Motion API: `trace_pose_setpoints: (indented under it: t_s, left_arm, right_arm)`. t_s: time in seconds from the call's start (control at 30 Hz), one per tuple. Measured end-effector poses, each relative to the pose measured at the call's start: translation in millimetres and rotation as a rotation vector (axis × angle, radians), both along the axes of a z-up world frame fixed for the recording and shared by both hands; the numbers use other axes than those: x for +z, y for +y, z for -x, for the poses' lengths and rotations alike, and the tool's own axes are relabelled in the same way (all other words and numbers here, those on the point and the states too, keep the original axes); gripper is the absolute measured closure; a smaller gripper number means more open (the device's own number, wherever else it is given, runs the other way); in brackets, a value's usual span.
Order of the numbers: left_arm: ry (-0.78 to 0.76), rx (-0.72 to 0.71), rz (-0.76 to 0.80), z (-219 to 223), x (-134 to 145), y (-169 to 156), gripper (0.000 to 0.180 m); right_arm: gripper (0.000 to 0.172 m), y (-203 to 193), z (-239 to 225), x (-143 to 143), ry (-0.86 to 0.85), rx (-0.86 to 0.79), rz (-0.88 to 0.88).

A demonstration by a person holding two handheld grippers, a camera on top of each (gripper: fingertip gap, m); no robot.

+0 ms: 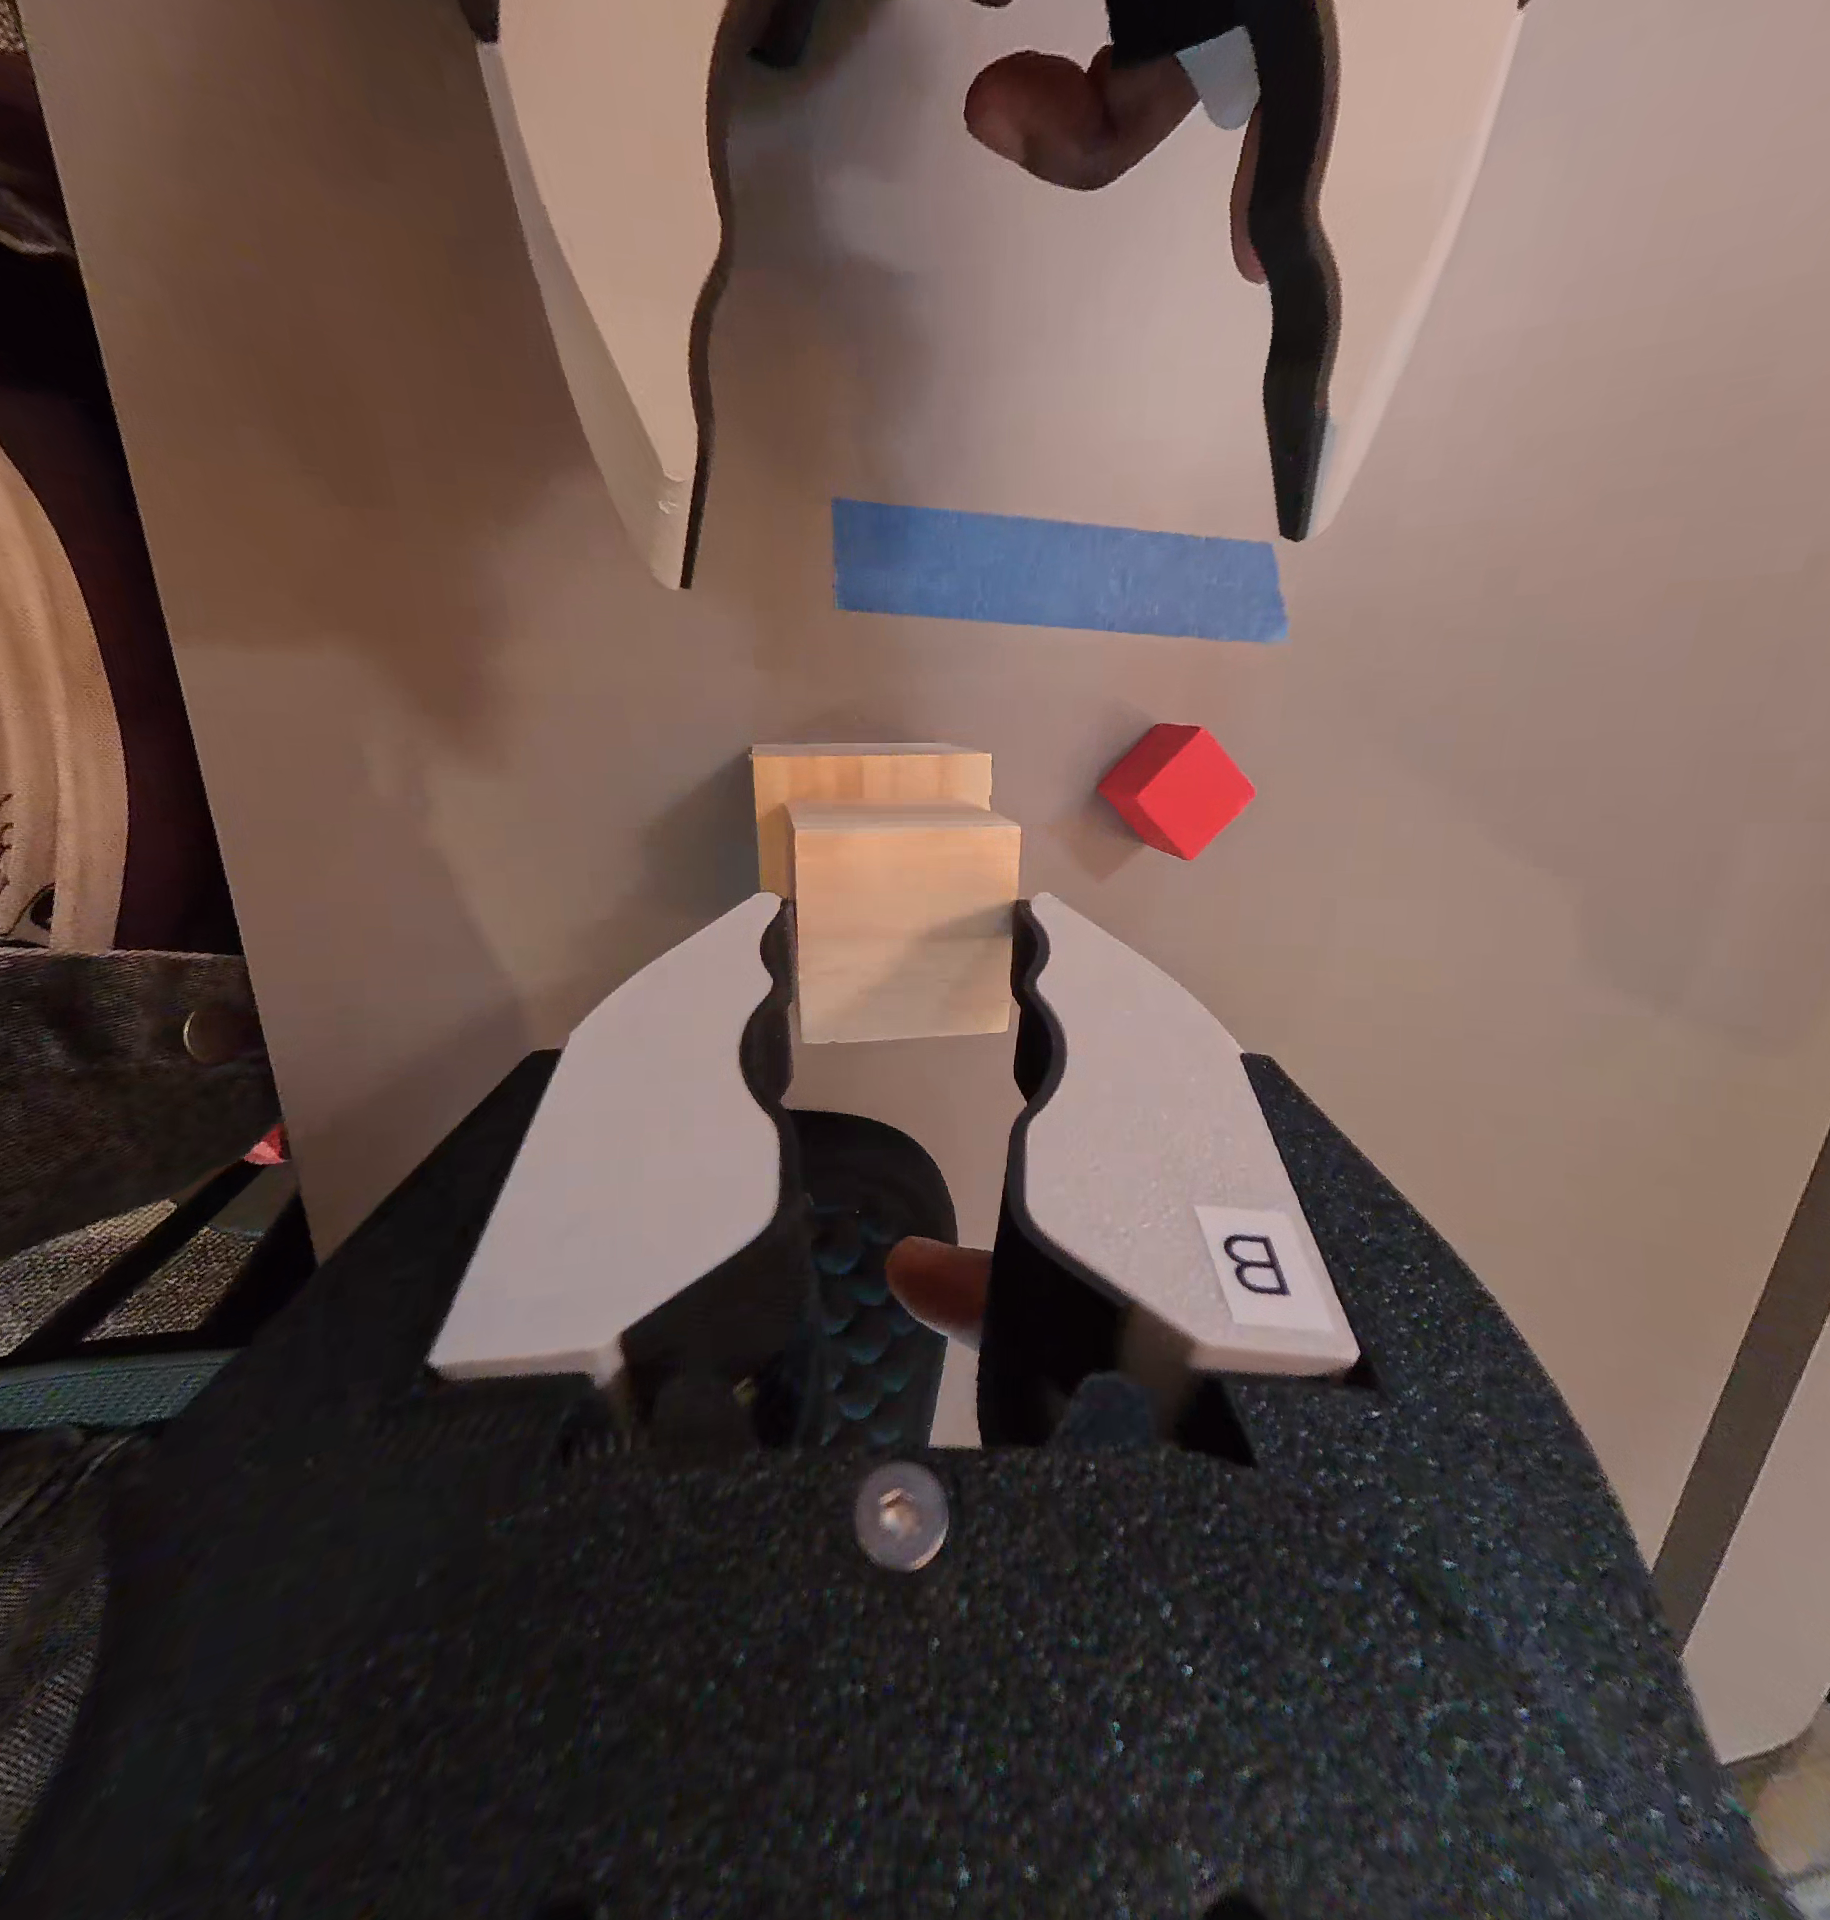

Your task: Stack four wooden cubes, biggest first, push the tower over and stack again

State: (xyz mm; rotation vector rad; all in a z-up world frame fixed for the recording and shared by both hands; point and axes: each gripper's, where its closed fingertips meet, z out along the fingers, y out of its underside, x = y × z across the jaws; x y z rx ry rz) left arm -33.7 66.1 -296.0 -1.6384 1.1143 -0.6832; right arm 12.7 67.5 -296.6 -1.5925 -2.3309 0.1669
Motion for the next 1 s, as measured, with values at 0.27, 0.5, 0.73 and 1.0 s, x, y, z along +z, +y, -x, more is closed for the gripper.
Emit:
trace_pose_setpoints:
  t_s: [0.27,0.5,0.73,1.0]
  left_arm:
    - [-0.008,0.011,-0.004,2.1,1.5,2.4,0.082]
    - [-0.014,0.033,-0.007,5.2,1.6,6.8,0.082]
    - [-0.007,0.044,0.0,6.3,-0.7,9.0,0.083]
    - [-0.01,0.129,-0.097,12.2,7.7,22.3,0.091]
  right_arm:
    - [0.113,7.5,17.6,27.9,0.31,-0.005,0.127]
    - [0.123,85.5,39.0,3.9,0.671,-0.425,0.488]
    - [0.127,78.4,41.5,-58.3,0.455,-0.383,0.361]
    - [0.145,87.5,44.6,-33.3,0.632,-0.399,0.449]
